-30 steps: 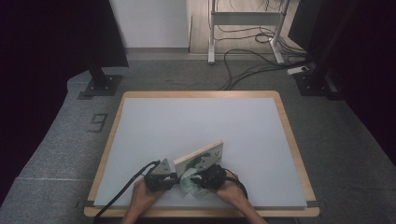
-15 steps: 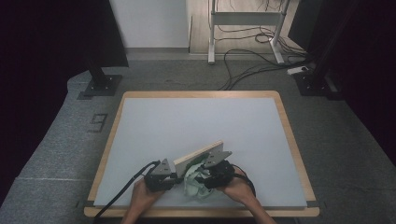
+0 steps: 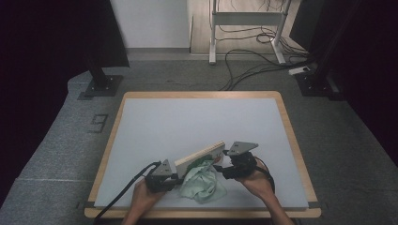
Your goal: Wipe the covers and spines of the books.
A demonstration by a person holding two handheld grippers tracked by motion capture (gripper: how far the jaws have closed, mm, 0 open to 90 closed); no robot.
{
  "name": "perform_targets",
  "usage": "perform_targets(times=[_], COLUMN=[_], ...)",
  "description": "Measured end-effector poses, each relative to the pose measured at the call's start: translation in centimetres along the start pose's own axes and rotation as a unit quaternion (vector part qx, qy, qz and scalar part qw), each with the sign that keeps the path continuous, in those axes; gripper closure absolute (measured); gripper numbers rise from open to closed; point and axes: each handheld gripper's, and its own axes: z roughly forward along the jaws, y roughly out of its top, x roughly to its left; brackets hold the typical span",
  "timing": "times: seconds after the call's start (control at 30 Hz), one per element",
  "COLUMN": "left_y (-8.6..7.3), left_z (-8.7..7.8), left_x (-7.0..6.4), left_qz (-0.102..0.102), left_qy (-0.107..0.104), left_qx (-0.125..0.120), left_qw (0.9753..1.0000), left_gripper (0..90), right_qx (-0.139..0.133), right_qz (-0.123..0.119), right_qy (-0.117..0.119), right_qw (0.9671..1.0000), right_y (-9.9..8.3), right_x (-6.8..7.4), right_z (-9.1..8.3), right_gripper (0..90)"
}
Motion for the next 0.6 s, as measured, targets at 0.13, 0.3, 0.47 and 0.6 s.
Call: perform_targets(times=[0.13,0.3,0.47,0.6], left_y=[0.0,0.0,0.0,0.0], left_z=[0.0,0.0,0.0,0.0], left_x=[0.0,0.0,0.0,0.1], left_qz=[0.001,0.000,0.001,0.000], left_qy=[0.000,0.001,0.000,-0.005], left_qx=[0.000,-0.001,0.000,0.000], left_qw=[1.0000,1.0000,1.0000,1.0000], left_gripper=[73.4,73.3,73.0,71.1], right_qx=[-0.006,-0.013,-0.027,-0.036], right_qz=[0.007,0.001,-0.008,-0.020], right_qy=[-0.016,-0.002,0.025,0.044], right_qw=[0.9998,0.9999,0.9993,0.9982], right_y=[0.3,0.8,1.2,1.2], right_x=[-1.4,-2.8,-3.2,-3.0], right_z=[0.2,1.4,2.2,2.2], right_gripper=[25.1,23.3,25.6,32.3])
